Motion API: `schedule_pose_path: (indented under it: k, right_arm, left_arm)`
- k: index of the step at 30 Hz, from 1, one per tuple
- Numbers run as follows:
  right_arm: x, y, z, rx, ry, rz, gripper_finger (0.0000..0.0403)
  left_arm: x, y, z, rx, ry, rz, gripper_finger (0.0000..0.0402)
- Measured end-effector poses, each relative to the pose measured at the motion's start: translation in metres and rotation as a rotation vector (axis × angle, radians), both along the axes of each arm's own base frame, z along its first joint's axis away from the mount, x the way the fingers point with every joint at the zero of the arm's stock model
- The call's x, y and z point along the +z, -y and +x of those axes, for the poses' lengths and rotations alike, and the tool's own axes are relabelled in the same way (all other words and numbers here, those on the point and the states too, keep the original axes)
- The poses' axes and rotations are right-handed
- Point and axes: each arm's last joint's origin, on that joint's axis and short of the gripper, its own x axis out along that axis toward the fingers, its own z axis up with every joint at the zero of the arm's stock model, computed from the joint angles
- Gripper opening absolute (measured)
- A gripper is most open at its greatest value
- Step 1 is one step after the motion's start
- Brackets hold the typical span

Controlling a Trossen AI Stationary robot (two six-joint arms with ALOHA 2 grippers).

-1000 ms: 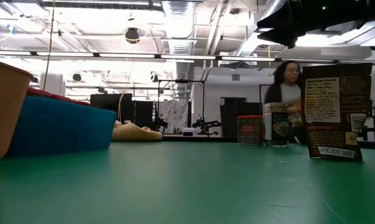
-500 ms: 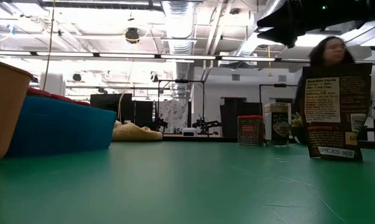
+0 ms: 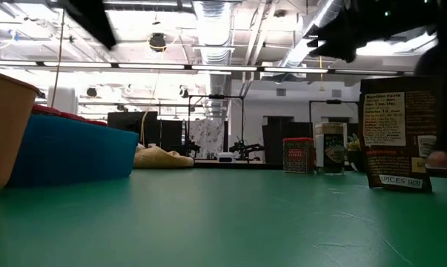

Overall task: Sort spices by type
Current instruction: Put the gold seasoning bottle into the red bin

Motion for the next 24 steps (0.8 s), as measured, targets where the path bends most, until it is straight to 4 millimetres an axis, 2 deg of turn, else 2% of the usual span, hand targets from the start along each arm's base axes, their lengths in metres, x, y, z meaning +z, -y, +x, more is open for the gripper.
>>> schedule_pose_path:
  k: [5, 8, 11, 17, 21, 24]
  right_arm:
    - [-0.006, 0.008, -0.008, -0.277, -0.202, 0.055, 0.0299]
    - [-0.009, 0.013, -0.006, -0.351, -0.326, 0.088, 0.0295]
    - [-0.009, 0.021, -0.002, -0.384, -0.416, 0.117, 0.0294]
    - [-0.04, 0.047, 0.008, -0.414, -0.71, 0.19, 0.0296]
    - [-0.048, 0.054, 0.009, -0.326, -0.745, 0.254, 0.0309]
    - [-0.048, 0.055, 0.009, -0.315, -0.748, 0.256, 0.0321]
  left_arm:
    - [0.007, -0.021, 0.033, -0.114, 0.06, 0.093, 0.0261]
    - [0.007, -0.034, 0.044, -0.157, 0.036, 0.157, 0.0261]
    - [0.005, -0.053, 0.056, -0.191, 0.001, 0.186, 0.0261]
    - [-0.007, -0.086, 0.084, -0.33, -0.031, 0.145, 0.0261]
    - [-0.015, -0.1, 0.096, -0.397, -0.037, 0.111, 0.0261]
    - [-0.016, -0.107, 0.096, -0.396, -0.051, 0.111, 0.0261]
